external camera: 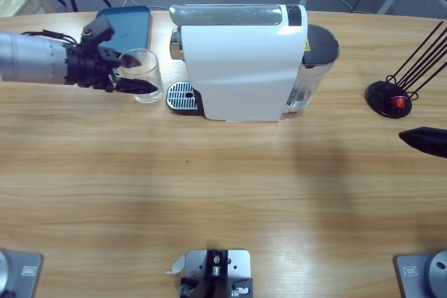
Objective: Pour coffee
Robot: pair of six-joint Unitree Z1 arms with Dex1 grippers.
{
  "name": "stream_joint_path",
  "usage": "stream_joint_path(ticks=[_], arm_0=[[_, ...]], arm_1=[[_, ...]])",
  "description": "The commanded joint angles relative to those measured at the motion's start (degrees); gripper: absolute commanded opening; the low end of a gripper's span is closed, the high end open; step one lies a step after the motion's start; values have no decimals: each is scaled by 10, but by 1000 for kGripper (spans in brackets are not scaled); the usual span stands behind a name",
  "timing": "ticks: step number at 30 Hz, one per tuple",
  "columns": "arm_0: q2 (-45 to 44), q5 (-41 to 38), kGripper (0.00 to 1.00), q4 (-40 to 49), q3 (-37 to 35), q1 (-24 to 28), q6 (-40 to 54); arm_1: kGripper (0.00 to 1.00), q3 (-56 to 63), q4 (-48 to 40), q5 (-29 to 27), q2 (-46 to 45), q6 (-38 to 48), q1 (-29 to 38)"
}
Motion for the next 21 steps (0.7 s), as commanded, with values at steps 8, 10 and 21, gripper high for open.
stream_joint_path(ticks=[8,10,21], arm_0=[[102,-35,0,-77,-37,-48,-5],[102,-36,0,-71,-36,-52,-5],[118,-35,729,-62,-45,-71,-8]], arm_1=[[1000,-1,12,-5,14,-1,1],[1000,-3,12,-5,14,0,1],[1000,-29,32,-7,9,-1,1]])
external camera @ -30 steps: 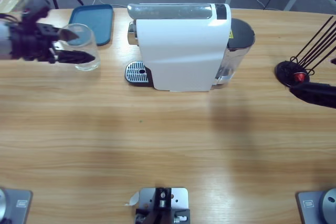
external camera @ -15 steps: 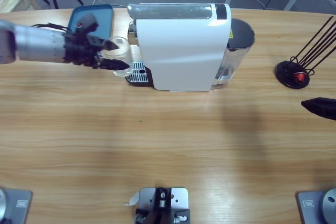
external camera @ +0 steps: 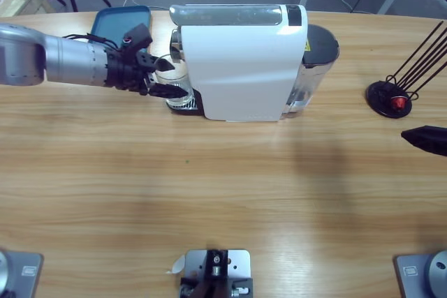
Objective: Pour coffee
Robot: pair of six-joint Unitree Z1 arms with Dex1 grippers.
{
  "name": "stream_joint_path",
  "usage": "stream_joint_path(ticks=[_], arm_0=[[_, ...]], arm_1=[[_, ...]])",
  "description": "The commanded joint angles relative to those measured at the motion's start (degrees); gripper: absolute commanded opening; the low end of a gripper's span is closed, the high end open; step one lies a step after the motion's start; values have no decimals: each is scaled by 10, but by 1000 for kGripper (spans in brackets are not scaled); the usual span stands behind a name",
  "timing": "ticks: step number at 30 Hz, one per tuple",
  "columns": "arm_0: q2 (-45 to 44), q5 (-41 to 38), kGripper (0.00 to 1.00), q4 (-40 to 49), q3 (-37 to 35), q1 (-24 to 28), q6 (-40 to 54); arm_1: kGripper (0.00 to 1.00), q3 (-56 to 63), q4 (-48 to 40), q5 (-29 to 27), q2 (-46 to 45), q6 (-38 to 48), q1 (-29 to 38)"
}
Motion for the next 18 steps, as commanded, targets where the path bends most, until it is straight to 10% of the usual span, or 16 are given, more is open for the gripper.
stream_joint_path(ticks=[1,18], arm_0=[[41,-3,953,5,-15,-16,-11],[-201,11,1000,-1,110,67,-91]], arm_1=[[1000,-21,31,-7,7,-1,1],[1000,-37,39,-2,10,-1,1]])
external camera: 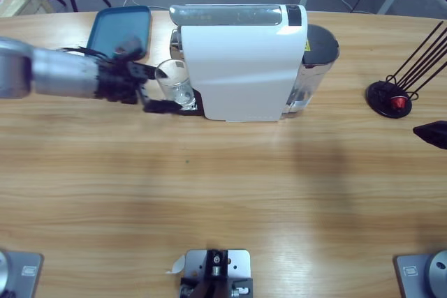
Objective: Pour coffee
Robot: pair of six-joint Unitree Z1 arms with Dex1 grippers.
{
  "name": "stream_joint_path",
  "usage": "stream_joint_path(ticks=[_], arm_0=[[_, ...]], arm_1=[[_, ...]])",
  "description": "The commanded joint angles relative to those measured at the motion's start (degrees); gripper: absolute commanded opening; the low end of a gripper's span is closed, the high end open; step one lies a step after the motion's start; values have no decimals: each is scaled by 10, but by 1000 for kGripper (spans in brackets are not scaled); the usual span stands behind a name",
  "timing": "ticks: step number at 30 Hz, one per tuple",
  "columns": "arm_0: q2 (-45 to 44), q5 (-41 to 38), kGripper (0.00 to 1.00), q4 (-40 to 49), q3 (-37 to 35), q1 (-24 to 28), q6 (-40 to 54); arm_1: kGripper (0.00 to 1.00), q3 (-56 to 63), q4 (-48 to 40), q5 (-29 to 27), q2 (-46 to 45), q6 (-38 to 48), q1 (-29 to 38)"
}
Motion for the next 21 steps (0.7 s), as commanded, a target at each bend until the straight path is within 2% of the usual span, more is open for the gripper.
stream_joint_path(ticks=[1,4,6,8,9,11,12,13,14,18,21], arm_0=[[-187,26,1000,-2,66,57,-75],[-257,75,1000,24,101,45,-135],[-306,125,1000,123,96,8,-159],[-345,165,1000,212,87,-37,-161],[-360,172,1000,243,81,-56,-163],[-386,180,1000,280,69,-72,-168],[-394,185,1000,296,59,-72,-174],[-395,188,1000,310,49,-72,-174],[-394,188,1000,321,39,-72,-174],[-394,194,1000,335,25,-72,-174],[-381,195,1000,335,21,-72,-174]], arm_1=[[1000,-15,3,-4,15,-1,1],[1000,-90,1,-26,42,1,-7],[1000,-170,5,-22,80,-2,-52],[953,-256,19,32,141,-21,-119],[855,-293,30,63,175,-23,-152],[576,-358,36,139,237,-23,-205],[370,-391,41,167,268,-28,-223],[63,-429,53,192,301,-42,-239],[0,-475,75,214,337,-57,-252],[0,-657,178,226,478,-71,-257],[0,-692,206,227,520,-61,-256]])
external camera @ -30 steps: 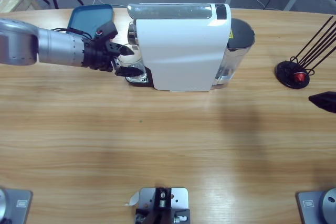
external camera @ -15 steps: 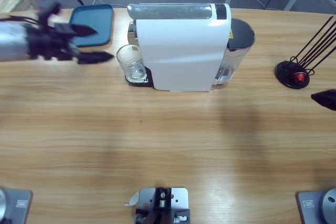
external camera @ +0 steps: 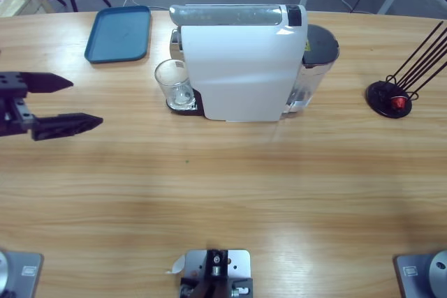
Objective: Pour coffee
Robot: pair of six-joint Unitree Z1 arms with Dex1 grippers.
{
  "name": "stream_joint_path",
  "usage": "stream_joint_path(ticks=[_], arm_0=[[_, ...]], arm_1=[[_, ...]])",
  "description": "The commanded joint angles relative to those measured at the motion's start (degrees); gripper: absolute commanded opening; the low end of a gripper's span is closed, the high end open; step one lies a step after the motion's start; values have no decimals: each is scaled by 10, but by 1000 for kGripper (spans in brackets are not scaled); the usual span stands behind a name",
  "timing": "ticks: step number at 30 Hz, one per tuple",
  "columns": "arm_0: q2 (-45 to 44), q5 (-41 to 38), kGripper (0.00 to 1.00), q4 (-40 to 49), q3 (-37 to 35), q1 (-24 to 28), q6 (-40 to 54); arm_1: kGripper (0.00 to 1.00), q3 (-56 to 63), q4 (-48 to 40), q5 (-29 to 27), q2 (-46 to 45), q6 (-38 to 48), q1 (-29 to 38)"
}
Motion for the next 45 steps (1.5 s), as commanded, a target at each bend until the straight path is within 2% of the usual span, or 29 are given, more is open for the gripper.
stream_joint_path(ticks=[1,11,16,21,29,45], arm_0=[[7,14,1000,20,-12,-5,-6],[33,20,1000,17,-21,-5,-5],[44,20,1000,15,-20,-5,-5],[53,20,1000,15,-20,-5,-5],[56,20,1000,14,-20,-5,-5],[63,20,1000,12,-17,-5,-5]], arm_1=[[0,-153,106,27,204,-4,-12],[0,-167,123,26,229,-21,-11],[0,-159,129,55,233,-27,-5],[0,-157,129,62,249,-38,-5],[0,-139,141,30,242,-48,-1],[0,-139,142,27,250,-55,6]])
